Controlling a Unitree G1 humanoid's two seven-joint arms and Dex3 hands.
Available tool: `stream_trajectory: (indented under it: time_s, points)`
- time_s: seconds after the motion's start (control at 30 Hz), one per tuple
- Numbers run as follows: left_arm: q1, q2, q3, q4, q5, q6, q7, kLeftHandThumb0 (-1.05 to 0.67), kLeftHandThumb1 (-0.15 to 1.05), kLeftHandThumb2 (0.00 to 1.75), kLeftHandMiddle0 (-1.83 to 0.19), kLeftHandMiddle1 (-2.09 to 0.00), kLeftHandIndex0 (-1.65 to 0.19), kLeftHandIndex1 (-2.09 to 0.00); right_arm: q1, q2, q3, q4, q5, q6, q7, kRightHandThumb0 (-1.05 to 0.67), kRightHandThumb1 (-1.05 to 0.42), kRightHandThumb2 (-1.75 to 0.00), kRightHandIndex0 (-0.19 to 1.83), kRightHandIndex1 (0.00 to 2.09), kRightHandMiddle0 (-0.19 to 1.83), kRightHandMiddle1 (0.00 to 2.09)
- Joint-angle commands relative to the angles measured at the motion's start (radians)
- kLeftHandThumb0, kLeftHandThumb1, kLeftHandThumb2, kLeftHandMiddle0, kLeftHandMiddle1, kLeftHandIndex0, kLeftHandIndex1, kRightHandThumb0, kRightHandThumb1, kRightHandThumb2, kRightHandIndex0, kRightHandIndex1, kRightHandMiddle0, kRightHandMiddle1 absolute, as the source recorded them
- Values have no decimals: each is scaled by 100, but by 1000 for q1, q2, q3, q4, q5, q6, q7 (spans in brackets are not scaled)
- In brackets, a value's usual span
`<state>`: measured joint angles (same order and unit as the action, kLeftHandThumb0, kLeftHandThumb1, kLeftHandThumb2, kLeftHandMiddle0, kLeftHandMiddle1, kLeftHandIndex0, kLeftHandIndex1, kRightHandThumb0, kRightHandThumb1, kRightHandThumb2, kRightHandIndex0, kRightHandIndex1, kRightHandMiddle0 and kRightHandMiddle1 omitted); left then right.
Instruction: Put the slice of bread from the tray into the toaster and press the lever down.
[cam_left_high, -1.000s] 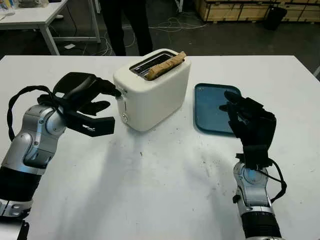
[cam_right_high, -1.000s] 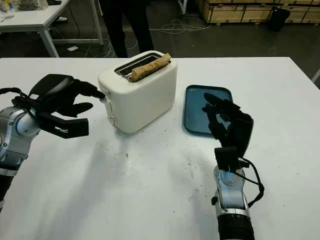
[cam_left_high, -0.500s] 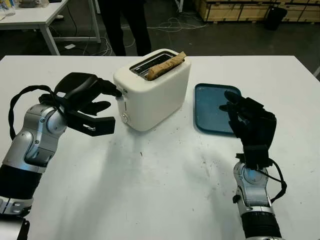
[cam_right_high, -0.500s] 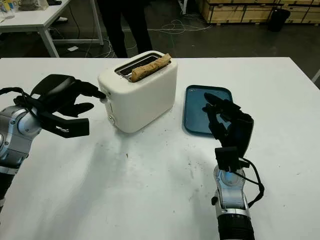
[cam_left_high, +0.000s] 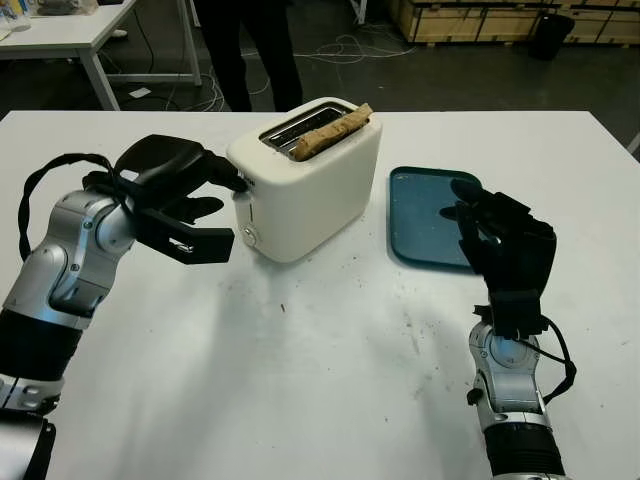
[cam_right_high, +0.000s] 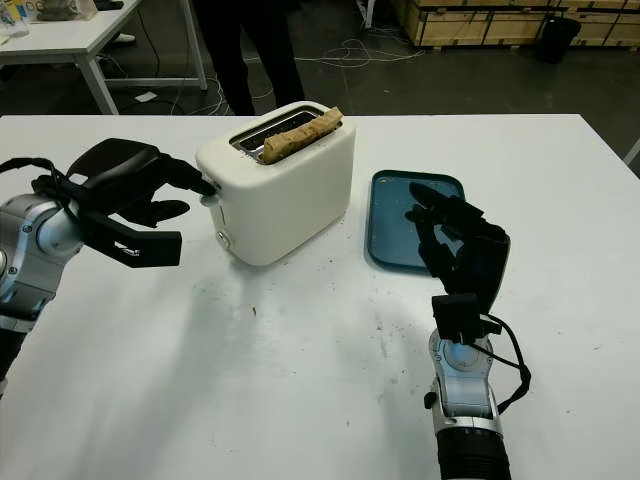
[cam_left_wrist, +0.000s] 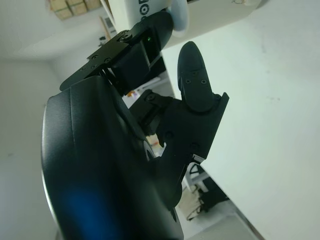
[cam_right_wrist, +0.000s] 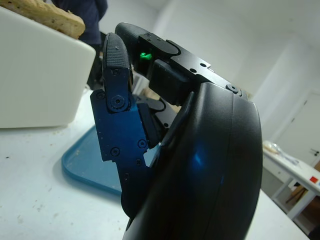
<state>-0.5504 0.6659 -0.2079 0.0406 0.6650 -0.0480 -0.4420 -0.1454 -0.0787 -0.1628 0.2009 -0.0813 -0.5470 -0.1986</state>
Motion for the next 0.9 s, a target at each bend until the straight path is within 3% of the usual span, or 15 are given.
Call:
stream_trajectory:
  time_s: [0.0, 0.03, 0.13, 0.2, 0.27, 0.33, 0.4, 0.47, 0.87]
  points:
    - [66, -56, -56, -2, 1, 37, -23, -22, 85, 36, -94, -169, -91, 0, 18, -11, -9, -33, 20, -12, 13, -45, -92, -21, 85, 102, 116, 1]
    - [109, -102, -90, 22, 8, 58, -5, -22, 89, 28, -86, -150, -91, -1, 27, -14, -13, -41, 23, -12, 19, -46, -92, -22, 85, 103, 117, 1]
    - [210, -304, -225, 227, 82, 108, 190, -25, 92, 34, -84, -47, -93, -1, 41, -22, -27, -46, 30, -10, 32, -48, -92, -22, 84, 108, 118, 1]
    - [254, -469, -270, 379, 103, 169, 366, -25, 92, 38, -85, -24, -90, 0, 38, -32, -36, -32, 30, -8, 36, -49, -92, -21, 83, 112, 118, 1]
    - [293, -602, -282, 484, 79, 206, 479, -25, 92, 49, -85, -18, -86, 0, 28, -45, -43, -10, 29, -14, 42, -49, -92, -22, 81, 113, 117, 1]
    - [296, -636, -300, 522, 71, 218, 479, -25, 92, 50, -88, -18, -89, -2, 14, -59, -45, 10, 29, -23, 53, -49, -92, -22, 80, 113, 117, 0]
    - [265, -621, -314, 533, 86, 234, 445, -26, 92, 45, -101, -32, -104, -10, -5, -75, -47, 31, 38, -41, 68, -47, -92, -23, 79, 112, 116, 0]
    - [239, -601, -309, 523, 89, 251, 421, -27, 92, 45, -91, -44, -100, -6, -22, -81, -50, 51, 60, -54, 80, -47, -92, -21, 81, 109, 116, 0]
    - [285, -496, -298, 299, 76, 259, 396, -27, 92, 45, -77, -48, -91, -1, -20, -67, -33, 40, 40, -49, 77, -50, -92, -22, 79, 110, 114, 0]
